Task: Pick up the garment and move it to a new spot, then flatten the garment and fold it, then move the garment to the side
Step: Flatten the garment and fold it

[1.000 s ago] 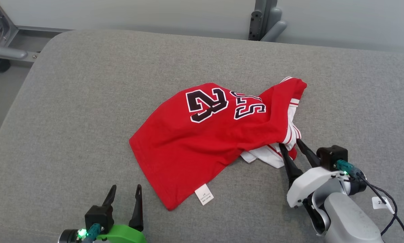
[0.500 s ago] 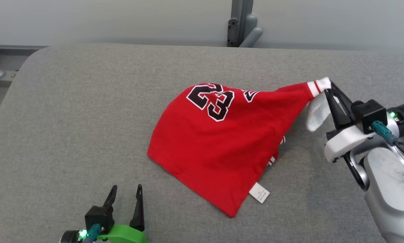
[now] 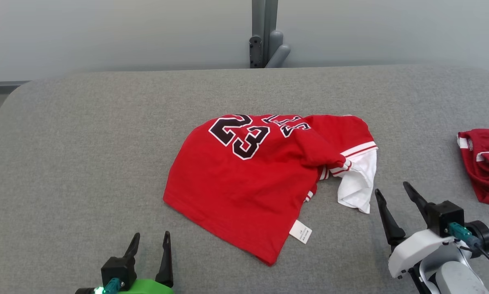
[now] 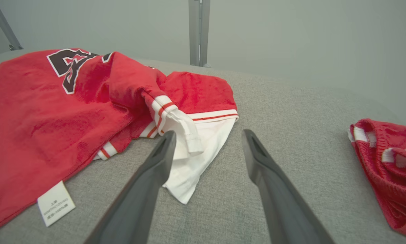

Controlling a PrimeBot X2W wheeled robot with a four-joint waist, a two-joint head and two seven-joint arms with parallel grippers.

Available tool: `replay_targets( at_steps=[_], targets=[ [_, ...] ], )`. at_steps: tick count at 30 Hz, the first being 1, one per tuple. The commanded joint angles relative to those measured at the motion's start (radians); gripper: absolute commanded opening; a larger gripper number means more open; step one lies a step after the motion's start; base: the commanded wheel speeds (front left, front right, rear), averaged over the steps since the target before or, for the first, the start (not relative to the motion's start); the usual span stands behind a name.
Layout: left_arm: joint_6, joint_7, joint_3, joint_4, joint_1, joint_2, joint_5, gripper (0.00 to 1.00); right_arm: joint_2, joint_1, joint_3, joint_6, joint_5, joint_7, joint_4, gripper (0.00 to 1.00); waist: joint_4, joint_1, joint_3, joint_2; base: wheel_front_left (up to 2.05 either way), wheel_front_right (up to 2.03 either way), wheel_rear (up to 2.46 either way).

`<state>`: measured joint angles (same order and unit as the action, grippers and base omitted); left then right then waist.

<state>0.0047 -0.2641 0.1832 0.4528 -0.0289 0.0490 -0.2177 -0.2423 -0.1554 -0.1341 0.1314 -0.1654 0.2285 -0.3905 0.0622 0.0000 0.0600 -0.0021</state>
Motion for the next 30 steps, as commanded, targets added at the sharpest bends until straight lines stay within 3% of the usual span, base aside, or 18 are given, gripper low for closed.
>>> replay_targets(
  at_steps=[1,5,14,22,25,26,28,30],
  targets=[
    [0.004,0.000,-0.006,-0.004,0.016,0.003,0.000,1.00,0.012,0.012,0.008,-0.001,-0.002,0.012,0.000,1.00,-0.017,0.0000,-0.015,0.0021,0.00,0.00,0.00],
    [0.001,0.000,-0.026,-0.009,0.015,0.003,0.004,1.00,0.056,0.035,0.027,-0.001,-0.005,0.031,0.007,1.00,-0.060,0.0000,-0.021,0.0021,0.00,0.00,0.00],
    [0.005,0.000,-0.047,0.019,-0.107,0.003,-0.043,1.00,0.079,-0.038,0.007,-0.001,0.007,0.037,0.058,1.00,-0.124,0.0000,0.080,0.0021,0.00,0.00,0.00],
    [0.020,0.000,-0.093,0.147,-0.220,0.003,-0.057,1.00,0.086,-0.068,0.010,-0.001,0.007,0.037,0.092,1.00,-0.163,0.0000,0.159,0.0021,0.00,0.00,0.00],
    [0.002,0.000,-0.098,0.210,-0.266,0.004,-0.045,1.00,0.084,-0.080,0.015,-0.001,0.003,0.037,0.097,1.00,-0.174,0.0000,0.179,0.0021,0.00,0.00,0.00],
    [-0.005,0.001,-0.098,0.228,-0.276,0.005,-0.034,0.78,0.086,-0.082,0.017,-0.001,0.002,0.037,0.099,1.00,-0.176,0.0000,0.185,0.0021,0.00,0.00,0.00],
    [-0.018,0.001,-0.101,0.251,-0.294,0.010,-0.015,0.00,0.088,-0.081,0.020,-0.001,0.001,0.037,0.103,1.00,-0.178,0.0000,0.197,0.0021,0.00,0.00,0.00],
    [-0.033,0.001,-0.101,0.273,-0.311,0.018,0.002,0.00,0.089,-0.086,0.027,-0.001,-0.002,0.037,0.105,1.00,-0.179,0.0000,0.207,0.0021,0.00,0.00,0.00]
  ],
)
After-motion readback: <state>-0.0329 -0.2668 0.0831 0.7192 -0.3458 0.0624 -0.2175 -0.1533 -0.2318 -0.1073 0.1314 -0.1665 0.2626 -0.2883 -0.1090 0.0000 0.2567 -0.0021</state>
